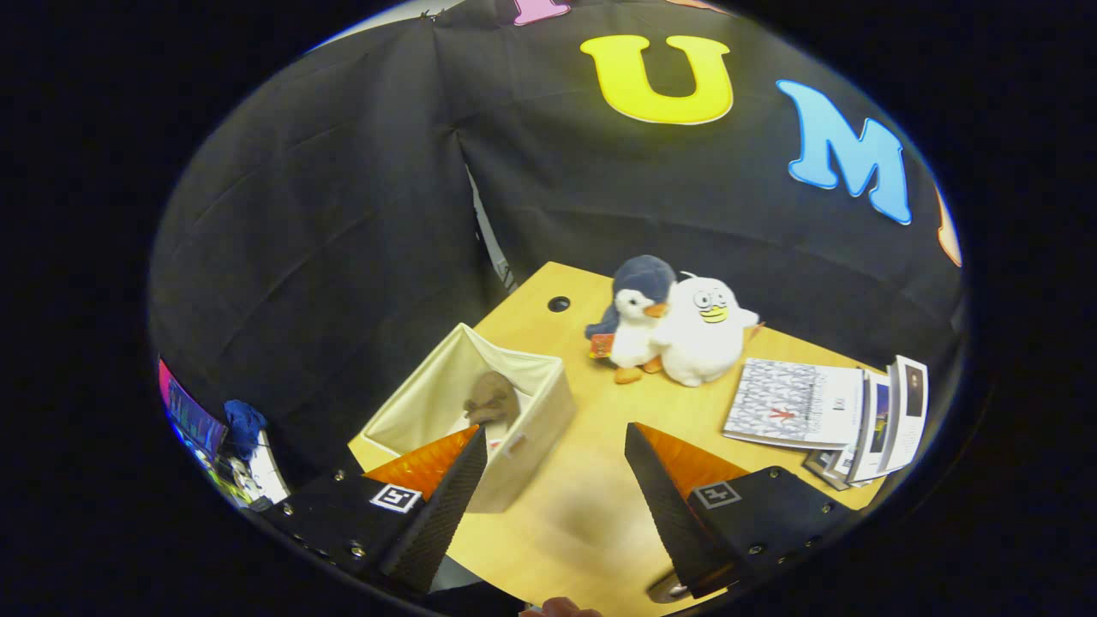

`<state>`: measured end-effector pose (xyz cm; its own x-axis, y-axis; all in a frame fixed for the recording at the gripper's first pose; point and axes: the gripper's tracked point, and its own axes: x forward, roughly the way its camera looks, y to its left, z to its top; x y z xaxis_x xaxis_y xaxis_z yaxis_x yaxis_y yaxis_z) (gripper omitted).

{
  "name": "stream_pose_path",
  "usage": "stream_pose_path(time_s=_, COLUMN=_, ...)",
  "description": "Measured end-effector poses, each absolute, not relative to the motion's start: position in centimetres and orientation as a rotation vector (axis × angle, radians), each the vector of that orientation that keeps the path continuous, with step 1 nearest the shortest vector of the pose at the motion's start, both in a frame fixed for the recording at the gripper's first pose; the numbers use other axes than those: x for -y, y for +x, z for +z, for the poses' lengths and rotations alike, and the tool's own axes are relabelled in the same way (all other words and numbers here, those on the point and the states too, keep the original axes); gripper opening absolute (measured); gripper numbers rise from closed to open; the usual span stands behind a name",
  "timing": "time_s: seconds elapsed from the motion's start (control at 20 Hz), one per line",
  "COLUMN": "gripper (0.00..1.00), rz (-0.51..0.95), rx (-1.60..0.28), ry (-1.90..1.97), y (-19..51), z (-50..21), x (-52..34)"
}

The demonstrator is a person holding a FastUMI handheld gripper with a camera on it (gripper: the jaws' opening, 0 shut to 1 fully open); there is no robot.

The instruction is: Open the storage box then place both shoes into the box .Put the left shoe in first, then the right shoe, with the right side of both shoes facing outward in a uniform manner.

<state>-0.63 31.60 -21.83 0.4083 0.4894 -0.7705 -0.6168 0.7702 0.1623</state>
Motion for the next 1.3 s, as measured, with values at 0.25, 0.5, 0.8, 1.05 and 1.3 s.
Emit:
stream_pose_path(time_s=0.25, gripper=0.99, rz=0.623, rx=-0.886, ry=-0.071, y=-2.3, z=-21.2, x=-24.1)
stream_pose_path(time_s=0.5, gripper=0.99, rz=0.494, rx=-0.895, ry=0.0, y=-2.8, z=-24.8, x=-15.1)
stream_pose_path(time_s=0.8, gripper=0.99, rz=0.384, rx=-0.944, ry=0.044, y=-3.6, z=-28.7, x=-8.7)
stream_pose_path(time_s=1.05, gripper=0.99, rz=0.314, rx=-1.023, ry=0.058, y=-5.9, z=-33.8, x=-4.4)
stream_pose_path(time_s=1.3, gripper=0.99, rz=0.293, rx=-1.128, ry=0.041, y=-9.3, z=-39.6, x=-1.7)
